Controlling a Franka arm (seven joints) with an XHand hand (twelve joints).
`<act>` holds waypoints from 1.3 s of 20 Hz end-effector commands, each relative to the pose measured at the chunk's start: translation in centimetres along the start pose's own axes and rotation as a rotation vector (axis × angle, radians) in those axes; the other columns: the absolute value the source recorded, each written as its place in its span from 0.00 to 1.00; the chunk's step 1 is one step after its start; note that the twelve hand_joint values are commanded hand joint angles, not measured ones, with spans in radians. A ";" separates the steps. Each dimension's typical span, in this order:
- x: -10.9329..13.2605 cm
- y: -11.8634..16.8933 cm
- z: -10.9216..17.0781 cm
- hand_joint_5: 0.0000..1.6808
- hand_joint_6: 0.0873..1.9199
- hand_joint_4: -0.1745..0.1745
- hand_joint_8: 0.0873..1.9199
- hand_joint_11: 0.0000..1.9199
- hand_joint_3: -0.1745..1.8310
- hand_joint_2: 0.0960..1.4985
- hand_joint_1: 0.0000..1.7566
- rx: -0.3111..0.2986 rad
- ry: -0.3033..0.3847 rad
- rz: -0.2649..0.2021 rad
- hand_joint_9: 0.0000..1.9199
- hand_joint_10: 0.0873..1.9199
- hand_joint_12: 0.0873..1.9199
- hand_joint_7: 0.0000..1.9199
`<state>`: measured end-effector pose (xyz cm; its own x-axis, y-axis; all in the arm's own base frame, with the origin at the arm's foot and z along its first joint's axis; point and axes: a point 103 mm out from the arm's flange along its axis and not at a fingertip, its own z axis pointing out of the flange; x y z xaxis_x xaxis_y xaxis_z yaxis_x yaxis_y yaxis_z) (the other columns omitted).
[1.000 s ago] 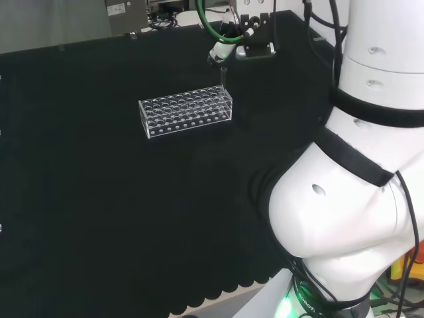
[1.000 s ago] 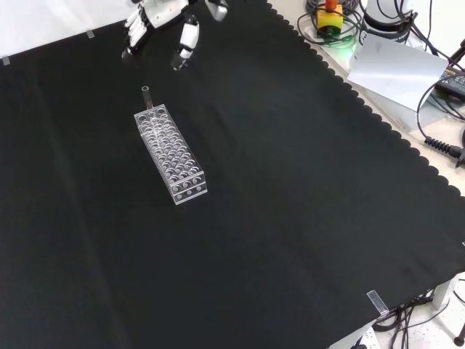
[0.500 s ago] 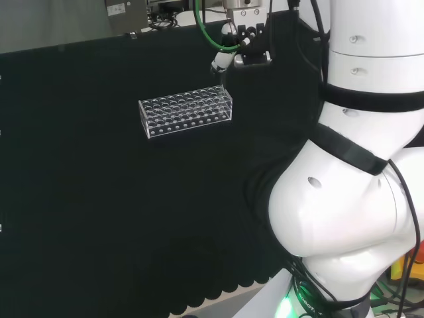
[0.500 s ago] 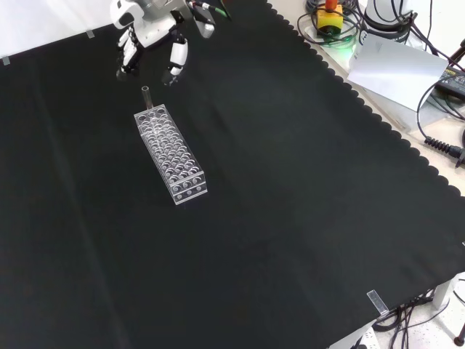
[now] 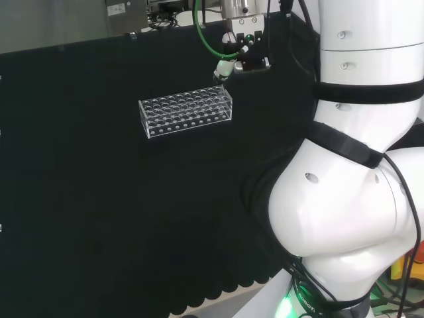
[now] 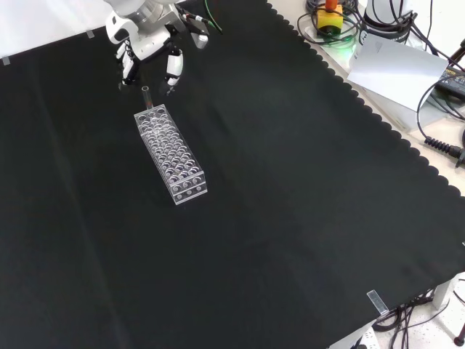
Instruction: Pick up the test tube.
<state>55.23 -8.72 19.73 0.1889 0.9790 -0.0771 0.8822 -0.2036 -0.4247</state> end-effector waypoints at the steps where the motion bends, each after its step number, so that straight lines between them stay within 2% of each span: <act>1: 0.2 0.4 0.6 0.33 0.07 0.26 0.35 0.17 0.33 0.48 0.47 0.007 0.005 0.000 0.34 0.35 0.76 0.40; 7: 1.0 1.0 1.2 0.30 0.24 0.26 0.34 0.20 0.36 0.45 0.51 -0.011 0.039 -0.002 0.38 0.33 0.75 0.45; 17: 2.0 1.8 2.3 0.34 0.33 0.24 0.32 0.24 0.39 0.43 0.54 -0.012 0.077 0.004 0.45 0.30 0.72 0.53; 20: 2.3 2.0 2.7 0.38 0.34 0.21 0.31 0.28 0.40 0.43 0.55 -0.023 0.088 0.010 0.50 0.28 0.70 0.59; 24: 2.7 2.1 2.6 0.49 0.33 0.15 0.24 0.35 0.42 0.42 0.59 -0.087 0.107 0.011 0.59 0.23 0.66 0.71; 25: 2.8 2.1 2.5 0.55 0.36 0.22 0.22 0.37 0.36 0.48 0.61 -0.105 0.117 0.011 0.63 0.22 0.65 0.74; 26: 3.0 2.1 2.4 0.59 0.39 0.24 0.20 0.38 0.28 0.54 0.63 -0.126 0.132 0.011 0.66 0.21 0.65 0.77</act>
<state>56.37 -6.83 16.25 0.2333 0.9724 0.0035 0.8996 -0.2145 -0.3803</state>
